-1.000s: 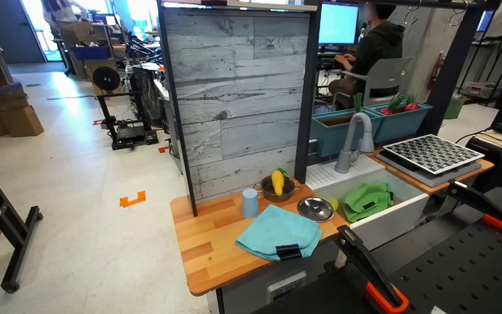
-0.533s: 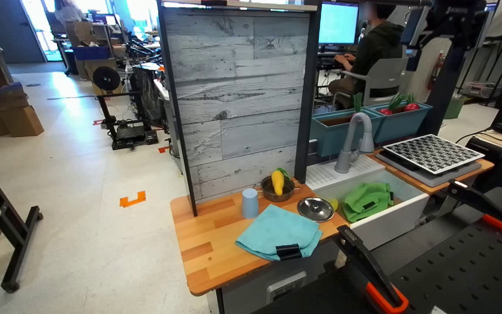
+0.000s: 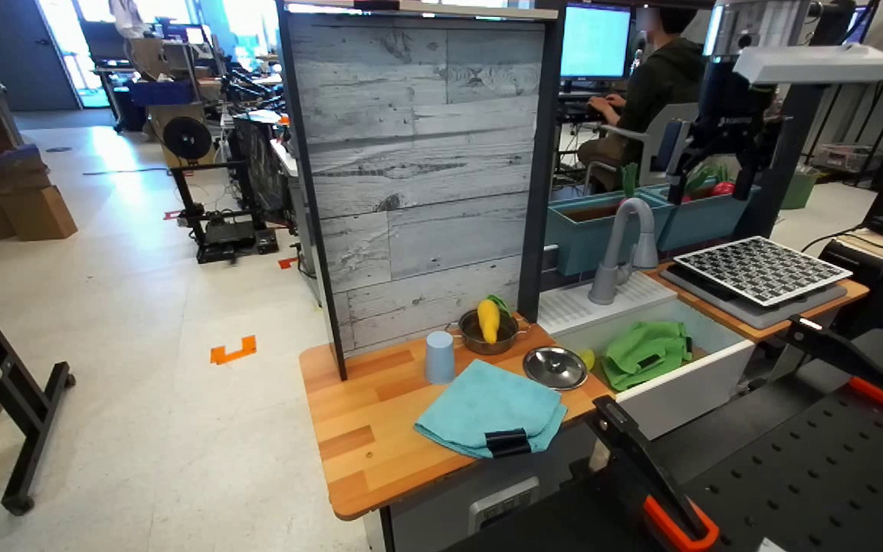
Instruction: Move the tap nozzle to the left
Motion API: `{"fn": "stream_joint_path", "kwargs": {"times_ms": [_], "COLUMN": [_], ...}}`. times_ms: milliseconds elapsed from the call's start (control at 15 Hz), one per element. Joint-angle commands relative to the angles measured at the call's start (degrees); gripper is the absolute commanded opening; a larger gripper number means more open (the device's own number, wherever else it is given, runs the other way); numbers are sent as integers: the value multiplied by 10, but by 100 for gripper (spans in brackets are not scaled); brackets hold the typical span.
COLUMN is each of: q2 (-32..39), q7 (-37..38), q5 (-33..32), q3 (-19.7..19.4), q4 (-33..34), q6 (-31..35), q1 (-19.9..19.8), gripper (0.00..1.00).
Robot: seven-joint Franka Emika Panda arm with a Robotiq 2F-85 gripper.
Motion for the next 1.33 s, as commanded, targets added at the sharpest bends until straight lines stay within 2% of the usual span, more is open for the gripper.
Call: {"fn": "stream_joint_path", "kwargs": {"times_ms": [0,533,600,667,1267], "q2": [60,145,152,157,179], "q7": [8,18,20,21,22], "q5": [13,11,9,9,8], "q3": [24,41,41,41,47], "q4": [63,160,167,172,202], "q6": [-3,-24,-25,-25,-41], "q1": [-26,-44,-43,-42,-40], "gripper": [100,100,75,74,5]}}
